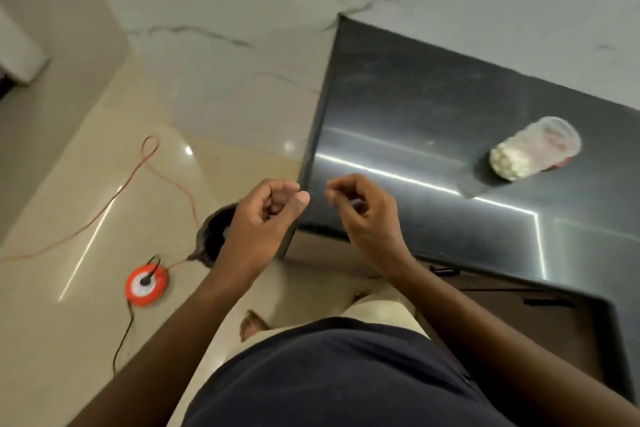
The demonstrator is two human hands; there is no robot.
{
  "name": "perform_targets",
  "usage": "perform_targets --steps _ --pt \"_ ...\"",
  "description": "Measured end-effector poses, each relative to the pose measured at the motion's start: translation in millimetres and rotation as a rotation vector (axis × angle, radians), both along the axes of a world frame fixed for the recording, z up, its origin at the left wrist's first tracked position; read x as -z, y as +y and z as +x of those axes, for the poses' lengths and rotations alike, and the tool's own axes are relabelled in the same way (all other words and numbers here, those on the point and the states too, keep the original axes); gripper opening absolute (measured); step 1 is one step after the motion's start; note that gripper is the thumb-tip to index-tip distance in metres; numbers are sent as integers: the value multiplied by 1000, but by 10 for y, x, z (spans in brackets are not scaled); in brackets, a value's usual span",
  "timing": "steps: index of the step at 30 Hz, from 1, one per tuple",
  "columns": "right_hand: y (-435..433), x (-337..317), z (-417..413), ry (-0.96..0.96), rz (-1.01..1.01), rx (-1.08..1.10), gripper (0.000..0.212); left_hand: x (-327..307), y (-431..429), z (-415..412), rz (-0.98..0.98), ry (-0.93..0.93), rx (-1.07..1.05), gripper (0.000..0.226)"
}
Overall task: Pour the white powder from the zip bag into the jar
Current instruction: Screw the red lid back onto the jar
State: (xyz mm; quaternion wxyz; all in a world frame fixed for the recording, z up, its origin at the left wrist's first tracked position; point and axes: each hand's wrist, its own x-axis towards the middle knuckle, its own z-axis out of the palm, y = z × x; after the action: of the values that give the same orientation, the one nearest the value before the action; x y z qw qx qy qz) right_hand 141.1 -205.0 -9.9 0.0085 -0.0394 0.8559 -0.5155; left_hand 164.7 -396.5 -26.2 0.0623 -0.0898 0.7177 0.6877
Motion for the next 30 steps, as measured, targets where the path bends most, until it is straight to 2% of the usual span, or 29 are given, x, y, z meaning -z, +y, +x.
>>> perform_targets --steps 4,11,16,19,25,28,30 --pt "868 -101 -29 71 7 179 8 -157 690 -323 58 64 138 52" --pt "2462 -74 -258 192 40 459 3 -104 2161 -964 10 59 307 60" --pt "3682 -30 -600 215 102 660 11 -27 3215 -1269 -79 66 351 77" --pt "4263 30 -915 4 188 513 39 29 3685 -1434 -131 58 360 102" --pt "4822 120 -1718 -323 643 80 98 121 4269 -1661 -205 84 340 133" --pt "4821 150 -1981 -436 798 -69 100 151 4438 -1721 -240 140 325 127" --pt "4790 151 -2067 -405 926 -93 92 175 4476 -1742 -254 163 278 113"
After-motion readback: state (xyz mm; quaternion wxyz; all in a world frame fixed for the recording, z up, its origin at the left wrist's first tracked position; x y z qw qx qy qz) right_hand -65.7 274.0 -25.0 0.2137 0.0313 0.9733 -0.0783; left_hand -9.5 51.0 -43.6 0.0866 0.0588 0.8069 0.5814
